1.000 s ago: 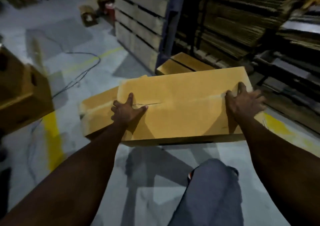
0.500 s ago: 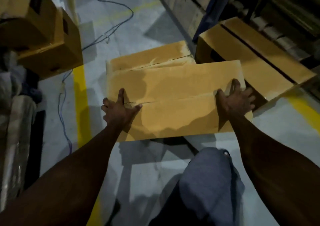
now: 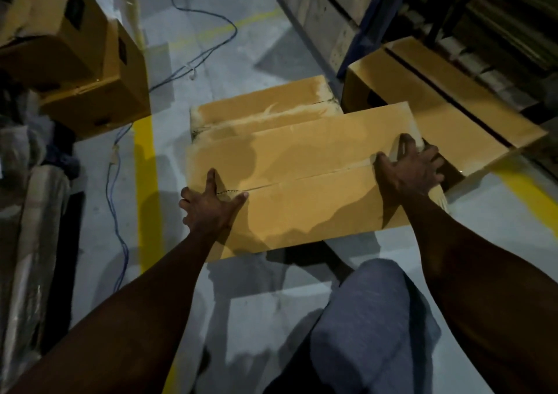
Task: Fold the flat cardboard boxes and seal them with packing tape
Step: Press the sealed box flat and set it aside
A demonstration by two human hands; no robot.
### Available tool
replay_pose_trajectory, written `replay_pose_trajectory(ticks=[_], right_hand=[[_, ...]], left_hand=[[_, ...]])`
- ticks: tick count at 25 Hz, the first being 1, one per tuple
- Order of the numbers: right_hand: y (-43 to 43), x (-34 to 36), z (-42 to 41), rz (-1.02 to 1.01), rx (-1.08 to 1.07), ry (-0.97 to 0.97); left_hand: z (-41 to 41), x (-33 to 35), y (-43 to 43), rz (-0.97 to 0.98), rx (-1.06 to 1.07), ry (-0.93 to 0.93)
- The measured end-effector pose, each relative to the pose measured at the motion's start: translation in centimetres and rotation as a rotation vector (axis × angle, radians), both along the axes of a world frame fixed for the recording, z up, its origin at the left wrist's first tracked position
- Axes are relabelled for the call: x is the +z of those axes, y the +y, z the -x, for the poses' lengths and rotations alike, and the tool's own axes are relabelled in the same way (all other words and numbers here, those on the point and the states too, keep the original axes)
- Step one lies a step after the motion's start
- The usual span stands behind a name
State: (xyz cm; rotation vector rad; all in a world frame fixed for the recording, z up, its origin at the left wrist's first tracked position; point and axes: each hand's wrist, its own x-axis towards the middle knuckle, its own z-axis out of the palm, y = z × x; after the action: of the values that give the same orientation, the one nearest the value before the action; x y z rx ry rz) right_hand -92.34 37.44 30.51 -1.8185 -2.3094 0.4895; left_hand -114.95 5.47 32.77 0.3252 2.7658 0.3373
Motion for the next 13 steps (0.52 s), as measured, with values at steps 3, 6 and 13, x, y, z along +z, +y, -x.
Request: replay_pose_trajectory(ticks=[3, 6, 13], right_hand=[[-0.3, 0.0, -0.1, 0.061, 0.058, -0.019], [0.1, -0.6, 0.5, 0.166, 0.143, -0.036], [1.9, -5.0, 3.4, 0.214, 0.32, -0.104]], left_hand=[[-0.2, -0.8, -1.0, 0.026, 0.035, -0.008], [0.2, -2.2, -1.3, 0.051, 0.057, 0.004], [1.8, -7.2, -0.9, 0.128, 0.002, 0.031]])
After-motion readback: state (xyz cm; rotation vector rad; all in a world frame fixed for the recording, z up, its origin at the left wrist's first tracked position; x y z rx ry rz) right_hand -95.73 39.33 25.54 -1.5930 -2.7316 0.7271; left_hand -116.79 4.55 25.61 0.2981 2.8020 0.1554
